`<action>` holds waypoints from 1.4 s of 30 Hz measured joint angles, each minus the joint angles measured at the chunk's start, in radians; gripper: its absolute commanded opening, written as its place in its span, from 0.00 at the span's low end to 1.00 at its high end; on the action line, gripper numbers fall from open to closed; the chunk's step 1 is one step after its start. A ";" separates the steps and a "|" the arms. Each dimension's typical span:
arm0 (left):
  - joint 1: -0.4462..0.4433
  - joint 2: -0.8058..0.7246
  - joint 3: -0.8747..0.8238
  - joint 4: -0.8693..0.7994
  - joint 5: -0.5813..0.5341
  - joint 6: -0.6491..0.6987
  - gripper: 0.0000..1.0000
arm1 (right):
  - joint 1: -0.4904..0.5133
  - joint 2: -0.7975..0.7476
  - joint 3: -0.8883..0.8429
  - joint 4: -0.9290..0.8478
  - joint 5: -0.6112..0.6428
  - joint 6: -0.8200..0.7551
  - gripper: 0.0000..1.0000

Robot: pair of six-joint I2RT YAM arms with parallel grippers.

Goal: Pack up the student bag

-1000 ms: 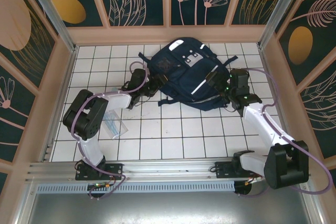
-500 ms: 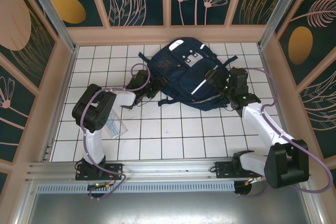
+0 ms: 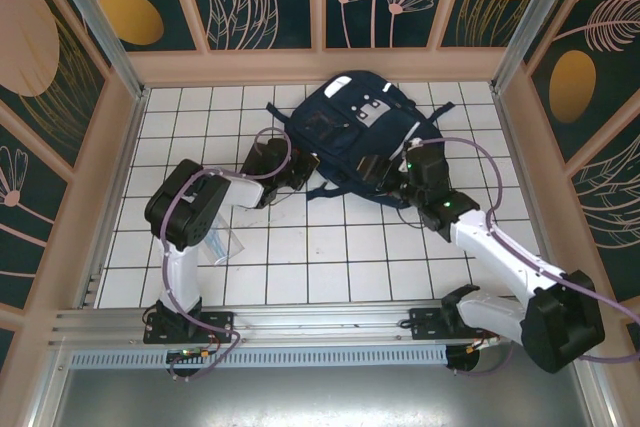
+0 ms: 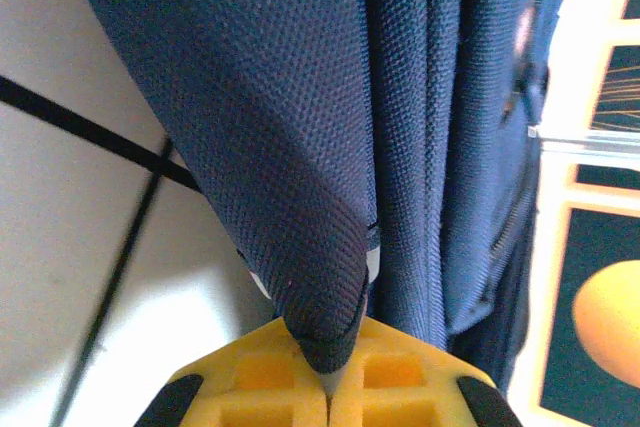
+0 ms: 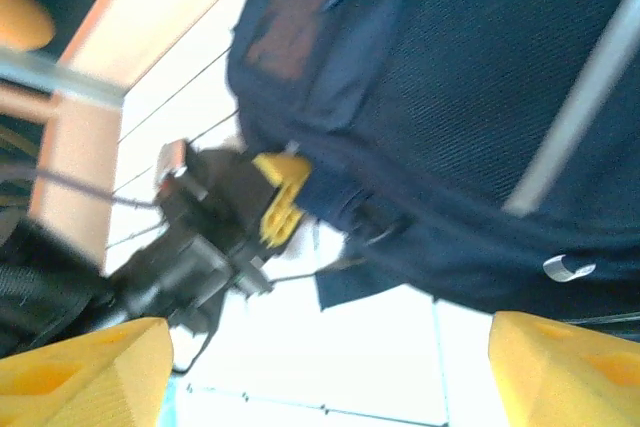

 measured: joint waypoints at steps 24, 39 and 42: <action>-0.058 -0.131 -0.059 0.094 -0.047 -0.196 0.00 | 0.208 0.448 -0.026 0.419 0.201 -0.154 0.66; -0.061 -0.156 -0.065 0.094 -0.068 -0.224 0.00 | 0.260 0.650 0.100 0.507 0.394 -0.253 0.06; -0.063 -0.163 -0.070 0.097 -0.072 -0.226 0.00 | 0.261 0.645 0.101 0.516 0.397 -0.262 0.00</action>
